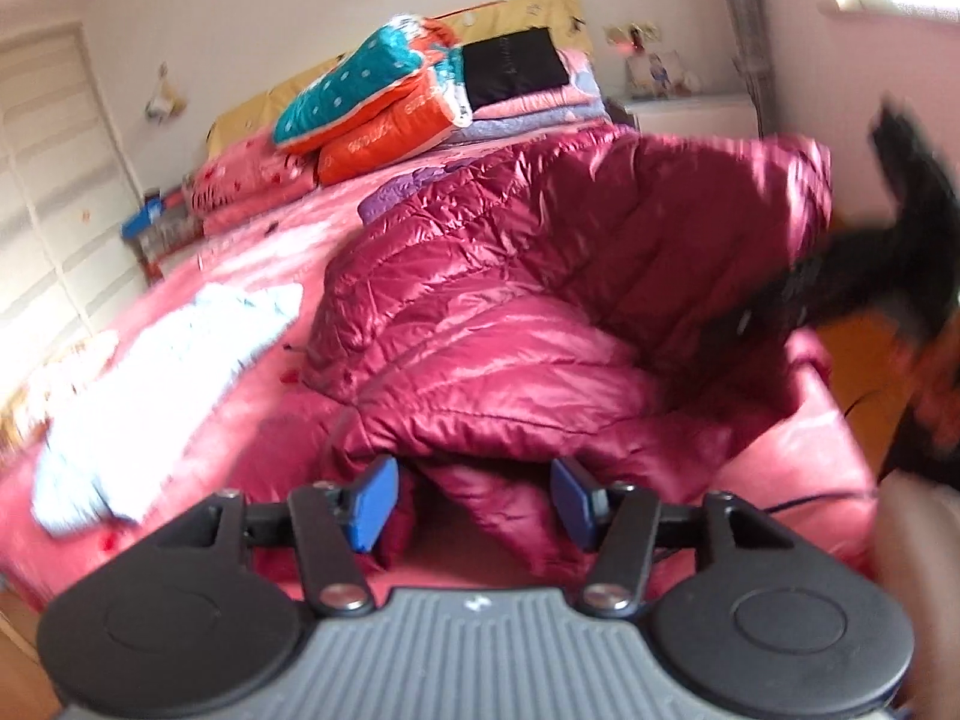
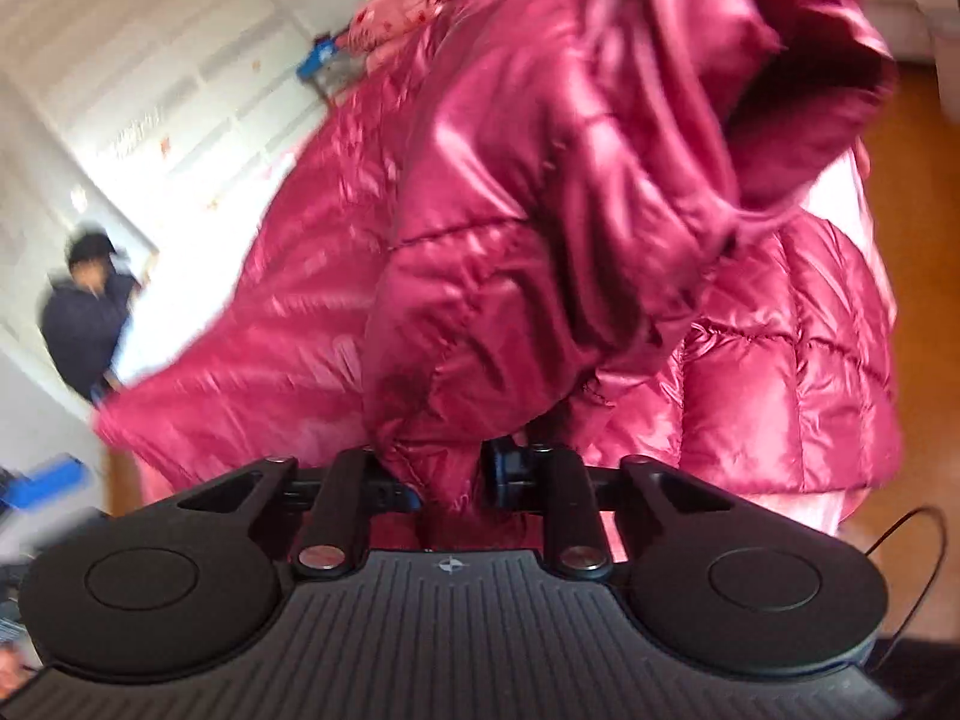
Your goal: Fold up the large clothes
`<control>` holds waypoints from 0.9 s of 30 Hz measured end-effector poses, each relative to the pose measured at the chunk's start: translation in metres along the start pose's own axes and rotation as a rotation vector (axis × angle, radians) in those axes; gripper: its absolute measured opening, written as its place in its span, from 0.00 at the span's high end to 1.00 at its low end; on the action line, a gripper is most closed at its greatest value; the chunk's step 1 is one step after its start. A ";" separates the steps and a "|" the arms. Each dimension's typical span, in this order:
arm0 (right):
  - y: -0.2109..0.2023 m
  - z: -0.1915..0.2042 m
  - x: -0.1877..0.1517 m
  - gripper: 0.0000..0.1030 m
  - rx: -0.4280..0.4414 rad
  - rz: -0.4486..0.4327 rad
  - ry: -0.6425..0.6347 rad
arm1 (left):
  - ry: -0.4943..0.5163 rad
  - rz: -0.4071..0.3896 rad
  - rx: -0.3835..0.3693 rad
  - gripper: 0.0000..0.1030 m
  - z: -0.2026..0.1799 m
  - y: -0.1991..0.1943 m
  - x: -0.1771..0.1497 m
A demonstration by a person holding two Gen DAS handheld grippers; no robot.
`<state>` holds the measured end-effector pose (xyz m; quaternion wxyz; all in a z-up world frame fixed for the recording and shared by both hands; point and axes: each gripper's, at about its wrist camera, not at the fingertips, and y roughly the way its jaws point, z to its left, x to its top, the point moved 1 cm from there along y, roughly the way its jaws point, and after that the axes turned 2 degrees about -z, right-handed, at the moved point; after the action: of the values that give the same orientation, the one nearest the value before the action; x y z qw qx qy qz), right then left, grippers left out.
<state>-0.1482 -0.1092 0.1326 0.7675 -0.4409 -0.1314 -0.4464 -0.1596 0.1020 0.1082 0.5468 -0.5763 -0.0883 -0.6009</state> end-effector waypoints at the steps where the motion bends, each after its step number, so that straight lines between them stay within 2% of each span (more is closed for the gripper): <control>1: -0.004 -0.003 0.004 0.77 0.026 -0.009 0.040 | 0.036 -0.001 0.013 0.45 -0.001 0.002 0.001; 6: -0.026 -0.012 0.018 0.77 0.159 -0.029 0.198 | 0.216 -0.023 0.064 0.45 -0.007 0.010 0.003; 12: -0.030 -0.020 0.027 0.77 0.300 -0.055 0.351 | 0.406 -0.047 0.037 0.44 -0.021 0.013 0.003; 14: -0.035 -0.020 0.029 0.77 0.326 -0.065 0.377 | 0.478 -0.046 0.040 0.43 -0.027 0.018 0.002; 21: -0.042 -0.021 0.031 0.76 0.399 -0.071 0.488 | 0.635 -0.032 0.075 0.43 -0.040 0.044 0.000; 25: -0.052 -0.028 0.035 0.76 0.431 -0.073 0.552 | 0.780 -0.056 0.088 0.42 -0.058 0.046 -0.008; 27: -0.058 -0.032 0.037 0.76 0.431 -0.083 0.554 | 0.773 -0.057 0.063 0.40 -0.059 0.043 -0.009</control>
<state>-0.1801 -0.1677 0.1690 0.8305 -0.1253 -0.0273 -0.5420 -0.1646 0.0464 0.0599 0.5405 -0.2875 0.0898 -0.7856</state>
